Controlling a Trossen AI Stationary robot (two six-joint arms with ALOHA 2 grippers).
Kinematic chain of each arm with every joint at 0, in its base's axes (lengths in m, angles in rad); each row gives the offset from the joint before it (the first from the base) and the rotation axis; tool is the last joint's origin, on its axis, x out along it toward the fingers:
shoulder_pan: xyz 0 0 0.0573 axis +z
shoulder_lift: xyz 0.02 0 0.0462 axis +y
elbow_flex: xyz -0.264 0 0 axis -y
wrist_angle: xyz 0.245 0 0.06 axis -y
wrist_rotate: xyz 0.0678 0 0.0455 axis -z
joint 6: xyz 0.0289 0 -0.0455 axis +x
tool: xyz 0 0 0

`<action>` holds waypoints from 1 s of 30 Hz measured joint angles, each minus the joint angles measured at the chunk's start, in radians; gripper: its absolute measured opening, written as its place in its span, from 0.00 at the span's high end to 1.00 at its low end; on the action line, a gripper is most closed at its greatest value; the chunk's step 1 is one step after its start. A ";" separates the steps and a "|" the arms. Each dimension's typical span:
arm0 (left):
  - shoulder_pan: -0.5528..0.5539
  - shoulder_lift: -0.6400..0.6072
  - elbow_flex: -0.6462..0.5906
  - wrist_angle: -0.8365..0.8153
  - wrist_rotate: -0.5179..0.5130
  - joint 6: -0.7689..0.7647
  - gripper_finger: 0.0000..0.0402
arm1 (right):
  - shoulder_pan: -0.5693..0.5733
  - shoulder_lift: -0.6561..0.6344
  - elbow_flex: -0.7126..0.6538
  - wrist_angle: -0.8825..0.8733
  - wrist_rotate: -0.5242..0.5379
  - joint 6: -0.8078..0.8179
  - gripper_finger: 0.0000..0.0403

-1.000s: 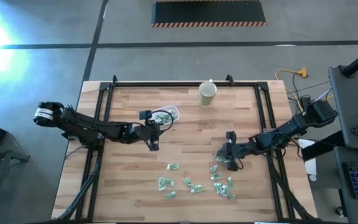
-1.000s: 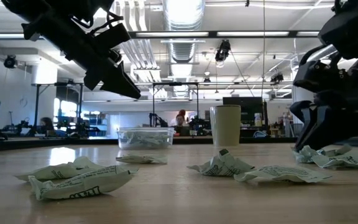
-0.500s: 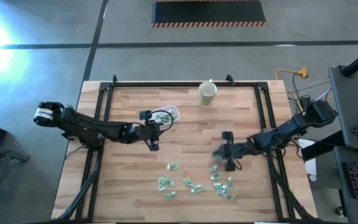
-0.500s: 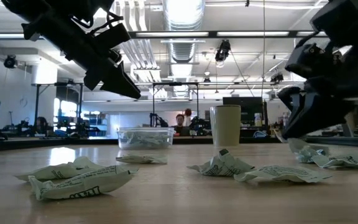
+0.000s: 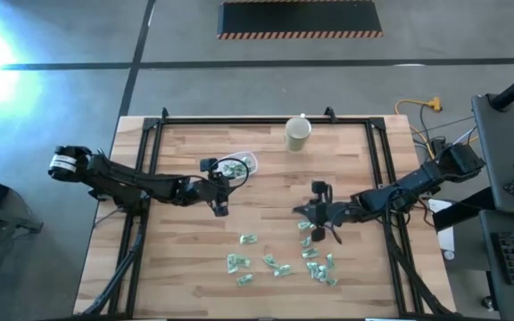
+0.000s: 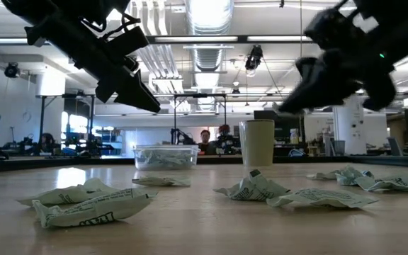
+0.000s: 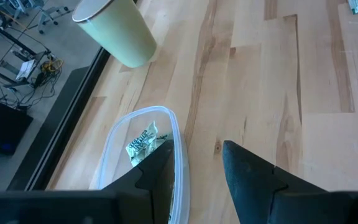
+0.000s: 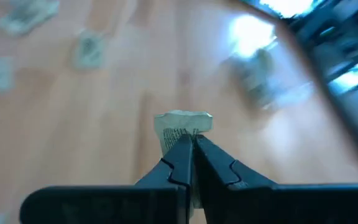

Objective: Pick and place Stevia / Truvia into bins
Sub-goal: Put the stevia packet into the transparent container

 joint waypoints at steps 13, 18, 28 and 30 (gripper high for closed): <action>-0.018 -0.045 0.004 -0.089 -0.002 -0.002 0.70 | -0.262 0.123 0.179 0.182 -0.068 -0.098 0.98; -0.059 -0.116 0.005 -0.201 0.001 -0.047 0.70 | -0.369 0.283 0.299 0.179 -0.184 -0.102 0.98; -0.199 -0.280 0.003 -0.424 0.008 -0.235 0.70 | -0.511 0.485 0.545 0.149 -0.369 -0.076 0.98; -0.225 -0.302 0.002 -0.436 0.007 -0.237 0.70 | -0.535 0.515 0.594 0.125 -0.398 -0.042 0.98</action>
